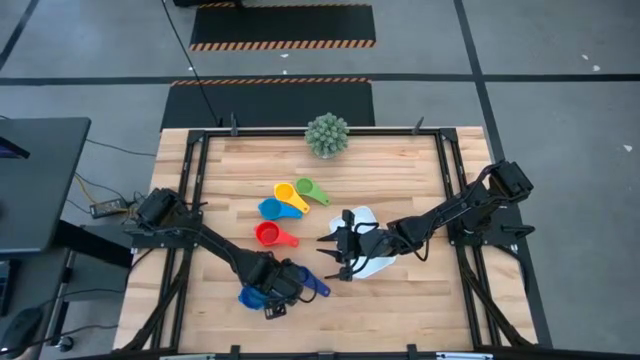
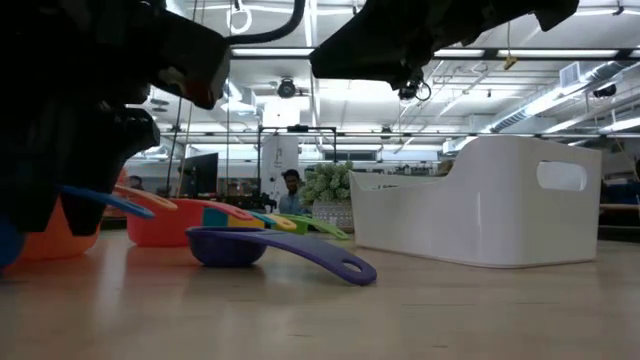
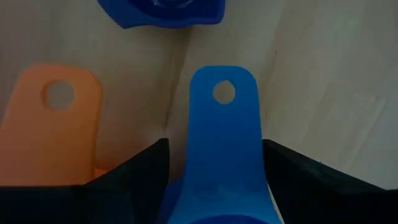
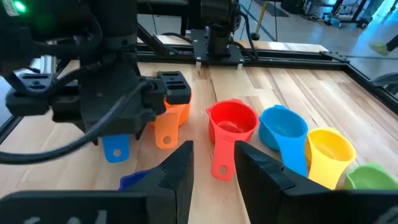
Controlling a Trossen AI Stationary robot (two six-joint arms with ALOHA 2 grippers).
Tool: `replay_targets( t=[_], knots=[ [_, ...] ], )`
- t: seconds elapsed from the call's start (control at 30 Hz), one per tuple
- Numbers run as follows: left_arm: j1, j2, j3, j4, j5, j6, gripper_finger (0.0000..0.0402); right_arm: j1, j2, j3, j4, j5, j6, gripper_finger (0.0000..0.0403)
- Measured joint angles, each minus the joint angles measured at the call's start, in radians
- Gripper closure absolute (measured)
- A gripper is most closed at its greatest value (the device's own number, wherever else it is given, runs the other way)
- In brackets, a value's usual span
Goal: Nest measuring cups in basket
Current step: Stack the blue measuring cup on top of the orange measuring cup
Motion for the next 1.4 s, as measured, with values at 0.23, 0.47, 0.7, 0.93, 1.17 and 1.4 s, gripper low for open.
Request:
replay_targets(
  t=[0.23,0.47,0.7,0.93,1.17,1.4],
  knots=[
    [0.003,0.002,0.0,0.005,0.045,0.002,0.0195,0.0,0.0,0.0,-0.003,-0.003,-0.009,0.0279],
    [-0.005,0.002,0.0,0.005,0.061,0.02,0.022,0.0,0.0,0.0,-0.01,-0.003,-0.021,0.0279],
    [-0.006,0.002,0.0,0.005,0.062,0.047,0.0221,0.0,0.0,0.0,-0.001,-0.003,-0.02,0.0279],
    [-0.006,0.002,0.035,0.0,0.06,0.116,0.0221,0.0,0.0,0.0,-0.002,-0.003,-0.02,0.0279],
    [-0.006,0.0,0.13,-0.056,0.033,0.226,0.0221,0.0,0.0,0.0,-0.003,-0.003,-0.028,0.0279],
    [-0.006,-0.001,0.156,-0.075,-0.026,0.238,0.0234,0.0,-0.001,0.001,-0.012,-0.003,-0.028,0.0279]
  ],
)
